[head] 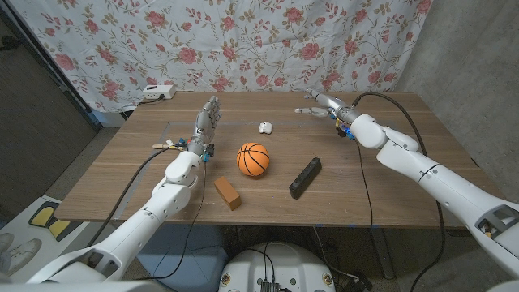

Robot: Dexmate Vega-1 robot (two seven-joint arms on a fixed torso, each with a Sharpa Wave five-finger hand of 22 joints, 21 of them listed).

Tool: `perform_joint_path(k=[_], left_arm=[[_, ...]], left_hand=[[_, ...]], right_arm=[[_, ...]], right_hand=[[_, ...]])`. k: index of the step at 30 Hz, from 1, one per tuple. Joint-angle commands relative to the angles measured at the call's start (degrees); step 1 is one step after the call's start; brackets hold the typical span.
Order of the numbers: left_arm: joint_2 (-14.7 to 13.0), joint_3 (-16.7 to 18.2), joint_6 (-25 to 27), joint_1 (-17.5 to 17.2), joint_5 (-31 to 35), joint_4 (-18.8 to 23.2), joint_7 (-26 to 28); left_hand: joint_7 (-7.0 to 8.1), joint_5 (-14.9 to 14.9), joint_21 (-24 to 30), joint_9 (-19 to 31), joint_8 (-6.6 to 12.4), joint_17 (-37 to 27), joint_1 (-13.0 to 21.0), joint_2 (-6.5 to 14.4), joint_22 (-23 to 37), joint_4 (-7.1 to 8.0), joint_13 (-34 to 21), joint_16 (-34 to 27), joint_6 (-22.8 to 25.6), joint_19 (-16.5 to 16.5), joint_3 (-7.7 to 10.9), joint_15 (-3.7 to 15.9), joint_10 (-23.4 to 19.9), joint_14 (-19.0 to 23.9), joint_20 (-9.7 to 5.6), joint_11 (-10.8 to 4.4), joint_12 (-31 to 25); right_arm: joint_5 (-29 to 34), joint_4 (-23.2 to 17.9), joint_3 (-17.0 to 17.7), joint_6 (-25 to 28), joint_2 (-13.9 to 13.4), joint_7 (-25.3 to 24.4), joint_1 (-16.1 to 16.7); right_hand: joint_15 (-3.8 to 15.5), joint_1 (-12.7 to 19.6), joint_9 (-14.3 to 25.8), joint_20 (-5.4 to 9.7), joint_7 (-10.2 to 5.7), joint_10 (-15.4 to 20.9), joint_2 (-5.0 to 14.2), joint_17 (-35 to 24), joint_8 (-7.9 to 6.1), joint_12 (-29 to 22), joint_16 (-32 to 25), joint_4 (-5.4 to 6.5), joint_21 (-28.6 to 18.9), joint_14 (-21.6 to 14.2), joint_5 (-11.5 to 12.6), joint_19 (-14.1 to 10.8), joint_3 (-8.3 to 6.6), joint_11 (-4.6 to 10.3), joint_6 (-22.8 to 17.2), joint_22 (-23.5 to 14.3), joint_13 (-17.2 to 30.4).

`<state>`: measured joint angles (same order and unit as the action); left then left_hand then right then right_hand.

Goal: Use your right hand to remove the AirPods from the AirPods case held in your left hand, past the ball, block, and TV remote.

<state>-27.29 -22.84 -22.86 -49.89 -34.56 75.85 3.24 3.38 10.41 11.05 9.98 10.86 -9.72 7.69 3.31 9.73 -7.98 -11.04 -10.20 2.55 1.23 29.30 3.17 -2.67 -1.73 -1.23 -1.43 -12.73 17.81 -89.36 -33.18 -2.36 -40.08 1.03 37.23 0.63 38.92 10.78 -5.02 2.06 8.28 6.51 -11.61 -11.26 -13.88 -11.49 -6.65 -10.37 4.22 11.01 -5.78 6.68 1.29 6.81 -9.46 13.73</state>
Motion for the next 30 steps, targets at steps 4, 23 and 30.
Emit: perform_joint_path(k=[4,23,30], left_arm=[[0.2,0.1,0.0,-0.7,0.3,0.9,0.8],[0.6,0.0,0.0,-1.0,0.5,1.0,1.0],[0.4,0.1,0.1,-1.1,0.6,1.2,1.1]], left_hand=[[0.23,0.0,0.2,0.1,-0.09,-0.3,0.6,-0.1,0.3,-0.12,-0.2,-0.4,0.4,0.6,0.01,0.05,-0.4,0.4,0.06,-0.10,-0.2],[0.18,0.0,0.2,0.1,-0.15,-0.3,0.6,-0.1,0.3,-0.10,-0.2,-0.4,0.5,0.6,-0.04,0.03,-0.6,0.6,0.04,-0.07,-0.2],[0.13,0.0,0.2,0.1,-0.15,-0.3,0.6,0.0,0.3,-0.09,-0.2,-0.4,0.5,0.6,-0.06,0.01,-0.6,0.6,0.05,-0.03,-0.1]], right_arm=[[2.0,1.5,-1.9,-0.5,0.6,2.0,-2.5],[4.2,2.9,-3.4,-1.4,1.4,3.6,-4.6],[5.2,4.0,-4.5,-1.8,2.2,4.5,-5.9]], right_hand=[[0.27,0.9,0.3,0.50,0.51,0.4,0.07,-0.1,0.21,0.0,-0.6,-0.28,-0.2,0.6,-0.1,0.2,-0.57,0.23,0.8,-0.2,0.2],[0.72,1.9,0.3,0.72,2.24,0.6,0.15,-0.1,0.04,0.1,-0.7,-0.78,-0.3,0.5,-0.1,-0.1,-1.17,0.13,1.0,-0.1,0.4],[0.74,2.1,0.3,0.75,2.15,-0.3,0.10,-0.1,0.28,0.6,-0.7,-0.89,-0.3,0.8,-0.2,0.0,-1.36,-0.32,1.9,-0.1,0.5]])
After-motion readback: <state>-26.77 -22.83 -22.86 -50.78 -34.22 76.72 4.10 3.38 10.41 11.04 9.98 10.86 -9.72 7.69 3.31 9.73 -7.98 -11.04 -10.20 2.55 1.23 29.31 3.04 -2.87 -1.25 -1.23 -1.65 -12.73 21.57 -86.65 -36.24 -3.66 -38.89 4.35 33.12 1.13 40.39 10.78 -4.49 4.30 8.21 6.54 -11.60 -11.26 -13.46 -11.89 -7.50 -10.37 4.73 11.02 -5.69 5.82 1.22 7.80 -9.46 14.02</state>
